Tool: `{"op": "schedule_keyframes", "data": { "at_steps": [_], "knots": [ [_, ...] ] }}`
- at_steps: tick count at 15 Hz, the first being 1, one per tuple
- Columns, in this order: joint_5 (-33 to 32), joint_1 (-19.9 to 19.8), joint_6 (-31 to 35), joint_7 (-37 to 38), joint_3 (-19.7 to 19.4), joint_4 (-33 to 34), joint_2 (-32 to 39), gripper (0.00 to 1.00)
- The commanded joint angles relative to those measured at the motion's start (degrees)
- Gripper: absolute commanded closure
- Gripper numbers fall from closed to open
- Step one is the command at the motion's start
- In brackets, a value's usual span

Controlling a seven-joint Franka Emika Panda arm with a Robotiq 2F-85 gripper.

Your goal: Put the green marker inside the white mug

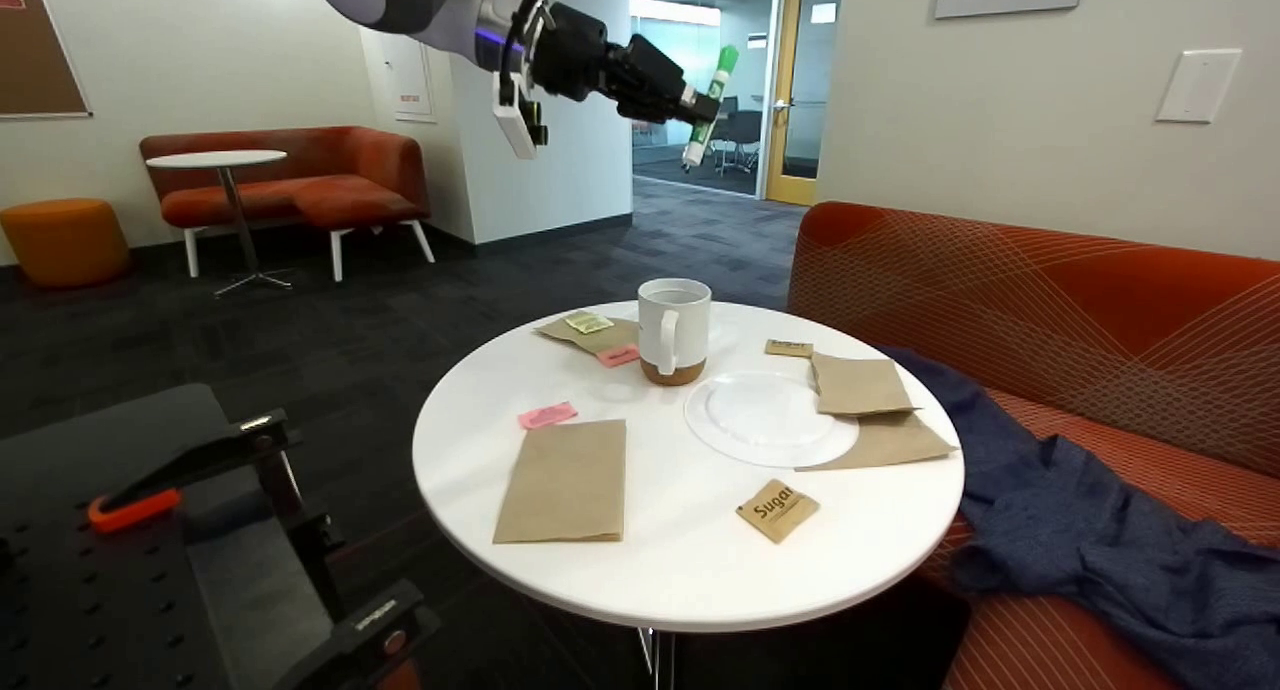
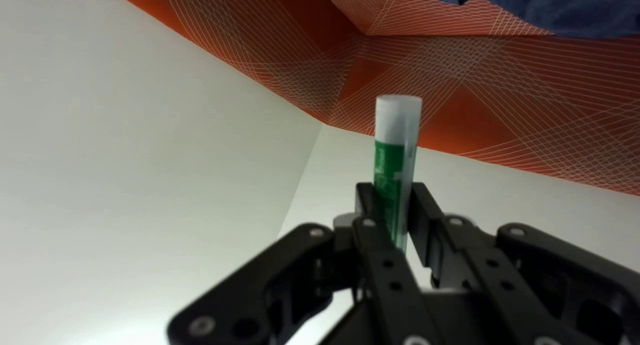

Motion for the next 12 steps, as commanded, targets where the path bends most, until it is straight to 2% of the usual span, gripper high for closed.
{"op": "schedule_keyframes", "data": {
  "at_steps": [1, 5, 6, 11, 12],
  "knots": [
    [-0.52, -2.45, 0.03, 4.22, 2.11, 0.47, 0.91, 0.95],
    [-2.61, -2.37, -1.15, 9.85, 2.61, 0.57, 2.52, 0.95],
    [-1.31, -2.82, -0.51, 7.27, 2.85, 0.14, 1.58, 0.80],
    [-1.48, -2.78, -0.51, 8.41, 3.11, 0.26, 2.42, 0.80],
    [-1.48, -2.79, -0.51, 8.41, 3.11, 0.30, 2.42, 0.95]
  ]
}}
